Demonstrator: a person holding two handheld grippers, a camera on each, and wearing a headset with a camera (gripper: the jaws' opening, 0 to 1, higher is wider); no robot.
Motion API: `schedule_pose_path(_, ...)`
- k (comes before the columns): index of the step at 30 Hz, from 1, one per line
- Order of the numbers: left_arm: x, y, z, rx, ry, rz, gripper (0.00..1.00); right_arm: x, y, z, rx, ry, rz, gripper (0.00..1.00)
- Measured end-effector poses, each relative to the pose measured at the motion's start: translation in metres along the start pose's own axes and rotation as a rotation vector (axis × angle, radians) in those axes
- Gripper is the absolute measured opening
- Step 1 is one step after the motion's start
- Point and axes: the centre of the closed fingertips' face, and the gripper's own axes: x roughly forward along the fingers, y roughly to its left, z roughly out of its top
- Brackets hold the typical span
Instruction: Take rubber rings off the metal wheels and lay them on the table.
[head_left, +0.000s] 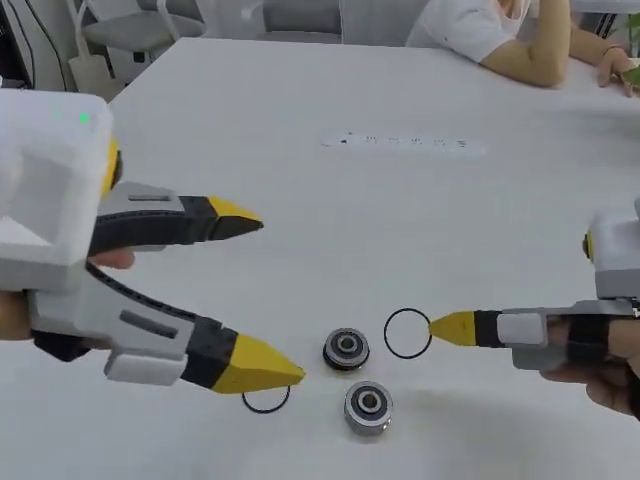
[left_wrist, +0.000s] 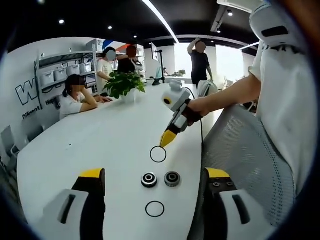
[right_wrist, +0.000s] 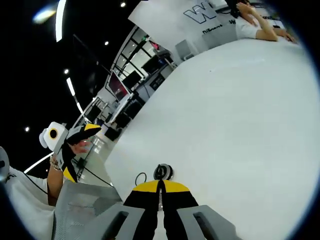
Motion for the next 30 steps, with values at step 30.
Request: schedule_pose_path(30, -0.032, -0.007, -0.067, -0.226, 0.037, 0.195, 0.96, -0.032, 0.004, 0.035, 0.029, -0.173, 0.012, 0.00)
